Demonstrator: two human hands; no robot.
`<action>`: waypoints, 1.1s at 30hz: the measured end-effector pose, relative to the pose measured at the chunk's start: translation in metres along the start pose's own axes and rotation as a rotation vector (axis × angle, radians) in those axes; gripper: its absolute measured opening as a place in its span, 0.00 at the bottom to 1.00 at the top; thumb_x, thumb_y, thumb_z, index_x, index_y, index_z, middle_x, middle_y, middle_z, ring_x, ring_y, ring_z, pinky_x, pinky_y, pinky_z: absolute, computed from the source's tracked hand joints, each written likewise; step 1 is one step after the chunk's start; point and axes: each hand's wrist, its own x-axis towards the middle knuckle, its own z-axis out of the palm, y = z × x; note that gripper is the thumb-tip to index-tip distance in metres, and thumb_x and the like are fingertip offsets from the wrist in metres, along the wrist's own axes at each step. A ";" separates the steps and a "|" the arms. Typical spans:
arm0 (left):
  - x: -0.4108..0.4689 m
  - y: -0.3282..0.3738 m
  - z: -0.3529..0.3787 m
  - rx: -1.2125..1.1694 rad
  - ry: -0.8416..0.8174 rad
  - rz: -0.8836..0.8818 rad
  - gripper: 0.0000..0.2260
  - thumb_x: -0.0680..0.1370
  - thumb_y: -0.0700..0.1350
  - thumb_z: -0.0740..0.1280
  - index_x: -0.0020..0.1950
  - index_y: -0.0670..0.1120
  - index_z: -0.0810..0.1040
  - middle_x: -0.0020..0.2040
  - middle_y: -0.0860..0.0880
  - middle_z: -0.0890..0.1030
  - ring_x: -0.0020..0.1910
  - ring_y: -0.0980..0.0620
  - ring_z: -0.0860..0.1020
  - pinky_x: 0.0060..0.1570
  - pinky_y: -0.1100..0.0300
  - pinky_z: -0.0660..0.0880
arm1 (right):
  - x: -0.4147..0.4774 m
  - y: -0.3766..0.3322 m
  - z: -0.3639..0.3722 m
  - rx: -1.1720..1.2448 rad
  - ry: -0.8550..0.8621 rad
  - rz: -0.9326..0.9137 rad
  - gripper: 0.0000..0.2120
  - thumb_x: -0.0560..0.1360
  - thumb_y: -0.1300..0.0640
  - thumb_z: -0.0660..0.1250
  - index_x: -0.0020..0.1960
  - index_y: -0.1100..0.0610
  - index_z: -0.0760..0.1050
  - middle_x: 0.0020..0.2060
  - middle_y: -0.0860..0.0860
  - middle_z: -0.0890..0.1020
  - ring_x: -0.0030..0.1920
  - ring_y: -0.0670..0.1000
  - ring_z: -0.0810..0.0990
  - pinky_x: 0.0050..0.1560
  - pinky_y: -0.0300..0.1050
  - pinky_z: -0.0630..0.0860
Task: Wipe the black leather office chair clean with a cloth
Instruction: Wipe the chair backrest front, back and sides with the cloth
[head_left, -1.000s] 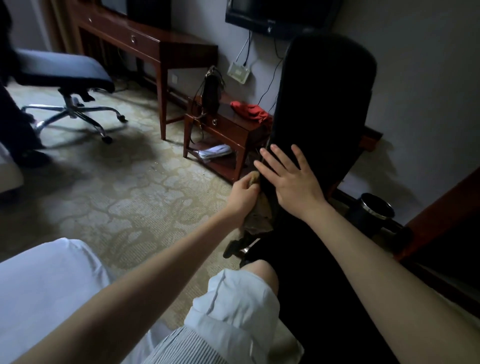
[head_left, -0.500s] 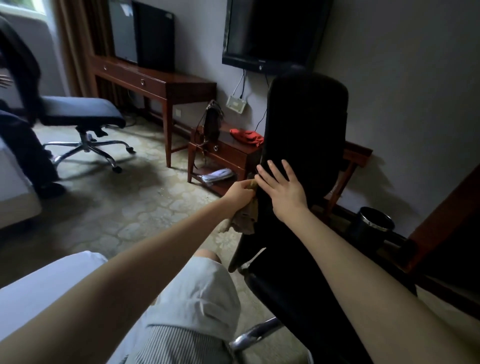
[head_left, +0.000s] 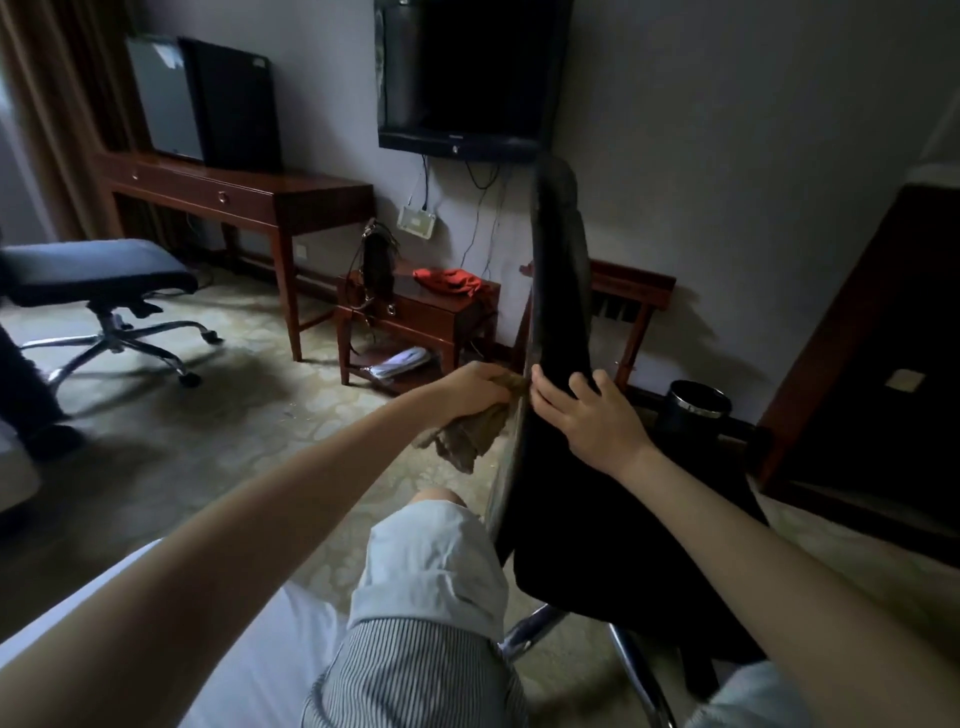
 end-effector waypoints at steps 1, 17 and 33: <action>-0.001 0.005 0.002 -0.047 0.015 0.013 0.12 0.77 0.35 0.63 0.61 0.39 0.77 0.49 0.45 0.78 0.46 0.52 0.76 0.43 0.70 0.74 | -0.008 0.001 -0.005 -0.003 0.002 -0.003 0.22 0.65 0.61 0.64 0.60 0.56 0.77 0.63 0.54 0.76 0.47 0.59 0.68 0.50 0.55 0.64; -0.038 0.067 0.018 -0.218 -0.116 0.209 0.17 0.77 0.47 0.67 0.64 0.48 0.68 0.53 0.47 0.75 0.50 0.50 0.76 0.48 0.58 0.76 | -0.145 0.015 -0.075 -0.158 -0.101 0.275 0.12 0.68 0.61 0.61 0.47 0.59 0.80 0.49 0.58 0.81 0.44 0.58 0.71 0.49 0.53 0.64; -0.017 0.128 0.031 0.272 0.263 0.814 0.14 0.75 0.41 0.68 0.60 0.44 0.74 0.53 0.49 0.76 0.50 0.55 0.72 0.46 0.67 0.65 | -0.061 0.111 -0.104 -0.029 -0.133 0.529 0.25 0.75 0.52 0.51 0.69 0.58 0.69 0.69 0.57 0.70 0.69 0.59 0.67 0.71 0.55 0.50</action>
